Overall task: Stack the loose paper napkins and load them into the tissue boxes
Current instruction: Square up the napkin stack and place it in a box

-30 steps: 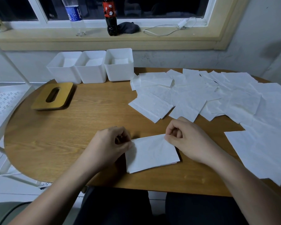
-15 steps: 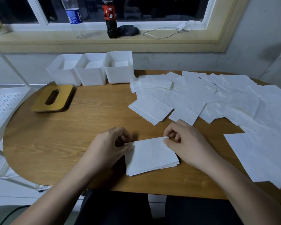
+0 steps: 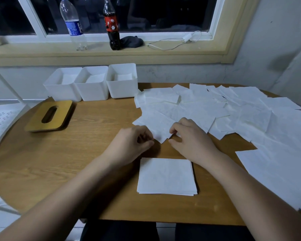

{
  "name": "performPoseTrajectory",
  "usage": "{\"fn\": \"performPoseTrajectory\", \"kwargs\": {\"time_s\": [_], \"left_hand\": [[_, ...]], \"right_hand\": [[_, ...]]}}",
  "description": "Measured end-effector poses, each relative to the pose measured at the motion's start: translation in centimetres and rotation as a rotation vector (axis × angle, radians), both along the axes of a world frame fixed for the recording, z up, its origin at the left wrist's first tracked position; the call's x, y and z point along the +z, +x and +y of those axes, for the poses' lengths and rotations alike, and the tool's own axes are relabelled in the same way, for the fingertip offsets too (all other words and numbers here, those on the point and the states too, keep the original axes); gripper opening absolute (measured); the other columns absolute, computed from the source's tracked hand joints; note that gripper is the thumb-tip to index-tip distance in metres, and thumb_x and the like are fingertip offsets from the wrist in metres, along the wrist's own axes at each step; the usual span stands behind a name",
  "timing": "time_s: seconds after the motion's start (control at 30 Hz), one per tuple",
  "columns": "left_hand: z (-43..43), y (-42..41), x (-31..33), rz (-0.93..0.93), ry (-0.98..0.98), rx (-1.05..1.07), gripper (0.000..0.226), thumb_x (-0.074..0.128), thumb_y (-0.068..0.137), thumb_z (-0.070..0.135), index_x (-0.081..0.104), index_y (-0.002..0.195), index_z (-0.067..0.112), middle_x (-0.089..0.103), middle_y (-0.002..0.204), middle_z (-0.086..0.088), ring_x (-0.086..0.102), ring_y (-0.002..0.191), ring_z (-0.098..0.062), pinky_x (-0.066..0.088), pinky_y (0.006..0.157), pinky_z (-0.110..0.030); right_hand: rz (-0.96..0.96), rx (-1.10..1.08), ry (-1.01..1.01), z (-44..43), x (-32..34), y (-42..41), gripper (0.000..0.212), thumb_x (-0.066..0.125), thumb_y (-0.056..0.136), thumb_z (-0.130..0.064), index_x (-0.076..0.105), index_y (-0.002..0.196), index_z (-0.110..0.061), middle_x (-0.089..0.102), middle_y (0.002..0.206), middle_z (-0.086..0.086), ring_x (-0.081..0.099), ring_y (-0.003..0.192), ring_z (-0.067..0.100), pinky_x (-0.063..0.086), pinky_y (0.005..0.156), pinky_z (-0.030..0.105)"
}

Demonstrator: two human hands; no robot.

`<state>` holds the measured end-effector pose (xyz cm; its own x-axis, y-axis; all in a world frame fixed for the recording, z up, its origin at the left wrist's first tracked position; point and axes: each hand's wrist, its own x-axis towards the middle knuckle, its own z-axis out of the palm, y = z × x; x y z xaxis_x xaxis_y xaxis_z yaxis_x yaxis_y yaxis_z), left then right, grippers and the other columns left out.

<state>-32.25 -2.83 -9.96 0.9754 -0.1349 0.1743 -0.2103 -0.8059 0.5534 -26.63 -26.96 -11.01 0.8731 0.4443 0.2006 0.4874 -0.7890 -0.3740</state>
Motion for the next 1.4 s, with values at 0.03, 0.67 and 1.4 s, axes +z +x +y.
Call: {"fn": "performPoseTrajectory", "kwargs": {"time_s": [0.03,0.67,1.4], "left_hand": [[0.2,1.1,-0.1,-0.05,0.012,0.005,0.008,0.079,0.095,0.029,0.073,0.097,0.034,0.069,0.09,0.019,0.066,0.083,0.0,0.051,0.07,-0.017],[0.3,7.2,-2.7,-0.309,0.299,-0.21,0.009,0.073,0.099,0.039,0.076,0.104,0.032,0.068,0.096,0.013,0.063,0.087,-0.011,0.047,0.079,-0.041],[1.6,5.6,-0.4,-0.325,-0.142,0.031,0.002,0.079,0.098,0.026,0.081,0.099,0.028,0.076,0.1,0.019,0.068,0.096,-0.005,0.053,0.082,-0.033]], "right_hand": [[-0.01,0.005,-0.015,0.1,-0.2,0.3,0.017,0.068,0.098,-0.028,0.067,0.116,-0.026,0.052,0.113,-0.012,0.051,0.111,0.011,0.04,0.08,0.026],[-0.085,0.02,0.065,0.9,-3.1,1.2,0.025,0.069,0.096,-0.046,0.067,0.116,-0.03,0.054,0.116,-0.018,0.052,0.114,0.006,0.04,0.101,0.032],[0.057,-0.005,0.528,0.1,0.4,0.0,0.006,0.067,0.105,-0.027,0.069,0.1,-0.025,0.068,0.09,-0.015,0.065,0.09,0.01,0.051,0.075,0.017]]}}
